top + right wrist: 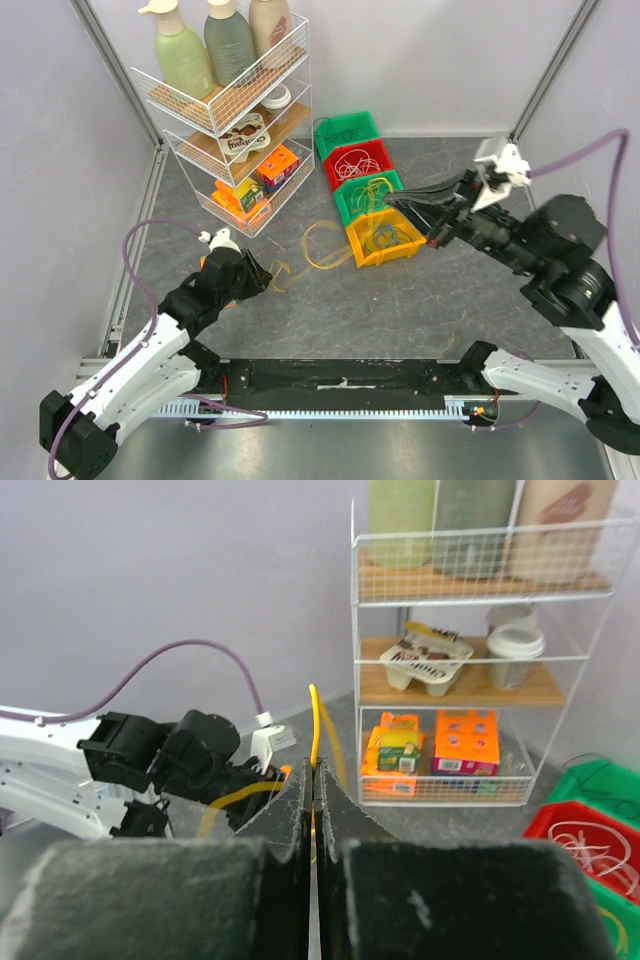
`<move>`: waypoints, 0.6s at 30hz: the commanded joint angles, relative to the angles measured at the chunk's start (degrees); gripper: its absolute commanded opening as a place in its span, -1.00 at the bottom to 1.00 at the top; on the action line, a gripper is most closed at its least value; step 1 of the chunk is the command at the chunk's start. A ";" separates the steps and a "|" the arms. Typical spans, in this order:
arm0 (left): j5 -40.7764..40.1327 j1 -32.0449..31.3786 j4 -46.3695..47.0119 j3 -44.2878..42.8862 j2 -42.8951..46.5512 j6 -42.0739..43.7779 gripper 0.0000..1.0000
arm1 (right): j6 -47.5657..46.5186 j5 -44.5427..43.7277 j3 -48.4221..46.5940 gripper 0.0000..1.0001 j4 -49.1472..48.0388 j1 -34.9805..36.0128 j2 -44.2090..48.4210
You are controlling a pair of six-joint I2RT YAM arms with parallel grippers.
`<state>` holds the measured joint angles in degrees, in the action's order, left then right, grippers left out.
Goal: Untangle the cables
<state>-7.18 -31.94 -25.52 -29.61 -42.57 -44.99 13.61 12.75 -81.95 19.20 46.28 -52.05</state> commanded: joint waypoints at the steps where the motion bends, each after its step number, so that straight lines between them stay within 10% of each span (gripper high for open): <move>1: -8.20 0.57 -5.07 -1.07 1.26 -2.73 -0.13 | -3.50 -3.70 -2.69 -1.00 0.75 -0.05 5.20; 18: -3.82 0.92 -3.14 -5.02 1.95 3.67 0.10 | -5.87 -9.24 0.30 -1.00 5.15 -0.05 5.47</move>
<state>-12.25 -31.24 -31.05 -30.74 -43.16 -45.12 8.45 4.19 -82.76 23.49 46.28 -44.86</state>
